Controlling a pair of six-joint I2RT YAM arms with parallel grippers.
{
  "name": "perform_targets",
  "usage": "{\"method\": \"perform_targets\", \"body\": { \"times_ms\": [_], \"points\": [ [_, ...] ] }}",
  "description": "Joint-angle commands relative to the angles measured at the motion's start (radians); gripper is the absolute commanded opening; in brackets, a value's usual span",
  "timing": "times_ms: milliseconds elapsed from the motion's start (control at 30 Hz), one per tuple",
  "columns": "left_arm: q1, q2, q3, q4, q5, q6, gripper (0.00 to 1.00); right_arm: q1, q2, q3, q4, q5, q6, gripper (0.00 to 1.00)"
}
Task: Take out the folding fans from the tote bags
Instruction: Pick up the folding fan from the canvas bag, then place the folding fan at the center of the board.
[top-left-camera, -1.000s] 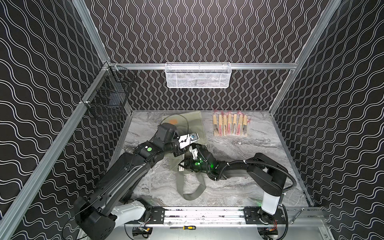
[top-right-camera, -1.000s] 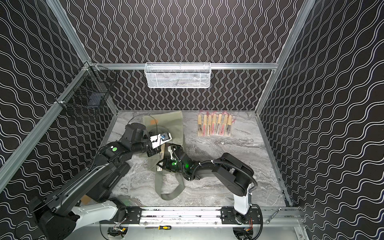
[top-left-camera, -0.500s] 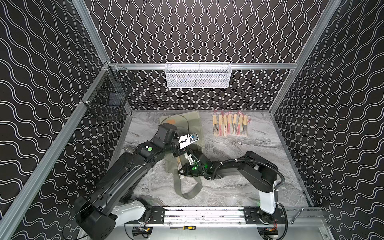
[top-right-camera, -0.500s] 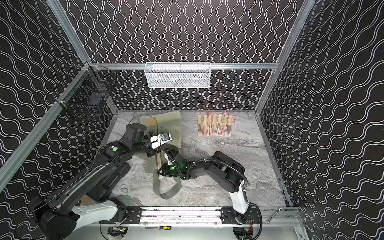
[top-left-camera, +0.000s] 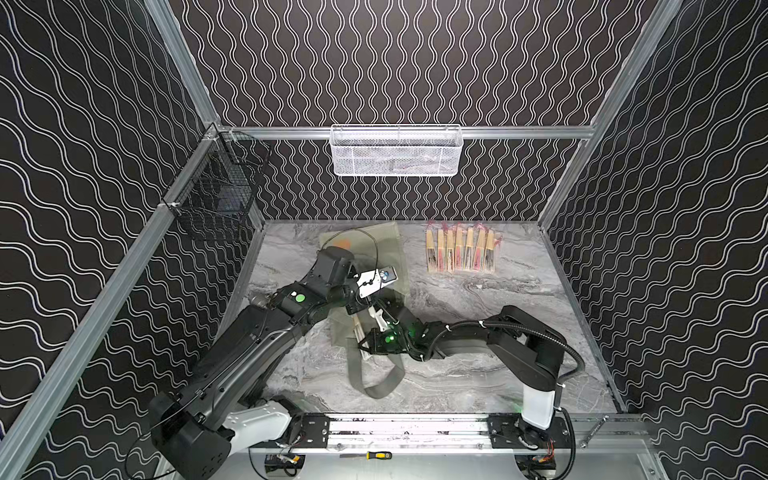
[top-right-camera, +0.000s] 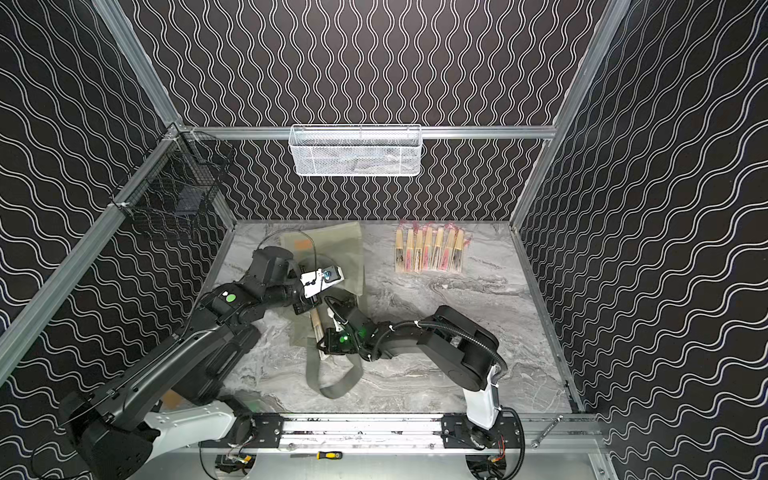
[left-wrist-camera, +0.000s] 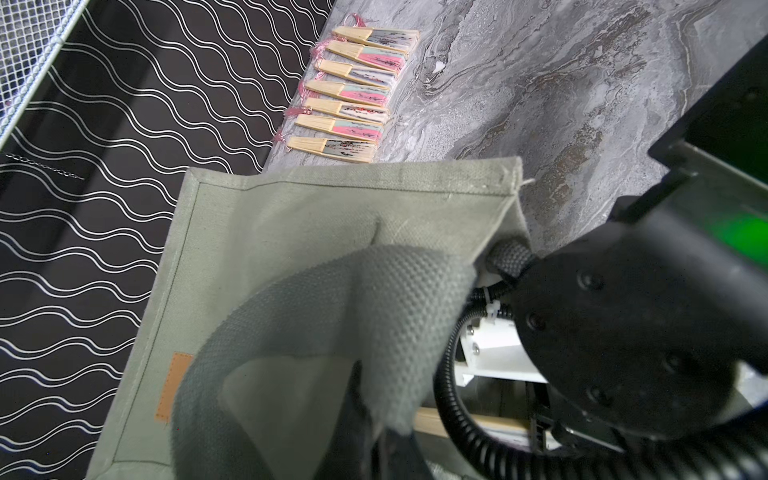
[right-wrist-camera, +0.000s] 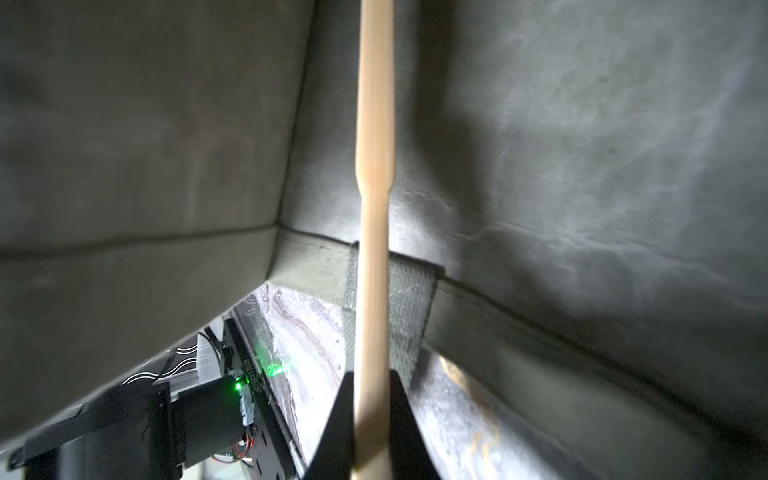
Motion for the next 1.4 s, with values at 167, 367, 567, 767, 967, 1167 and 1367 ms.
{"method": "perform_targets", "body": {
  "times_ms": [167,367,567,767,967,1167,1367],
  "points": [
    [-0.002,0.004,-0.001,0.032,-0.003,0.002,0.0,0.016,-0.179,-0.1,-0.071,0.007,-0.04,0.02],
    [-0.003,0.005,0.002,0.031,-0.003,-0.001,0.0,0.04,-0.345,-0.19,-0.194,0.04,-0.08,0.01],
    [-0.003,0.003,0.002,0.031,-0.004,0.001,0.0,0.077,-0.479,-0.243,-0.348,0.047,-0.144,0.0],
    [-0.003,0.008,0.002,0.03,-0.001,0.001,0.0,0.13,-0.607,-0.252,-0.534,0.051,-0.212,0.0],
    [-0.002,0.008,0.001,0.035,0.005,-0.002,0.0,0.171,-0.687,-0.219,-0.737,0.071,-0.264,0.0],
    [-0.003,0.006,0.004,0.03,0.006,-0.003,0.0,0.2,-0.801,-0.226,-0.901,0.084,-0.263,0.0],
    [-0.003,0.004,0.005,0.031,0.005,-0.002,0.0,0.21,-0.901,-0.21,-1.017,0.069,-0.248,0.0]
  ]
}}
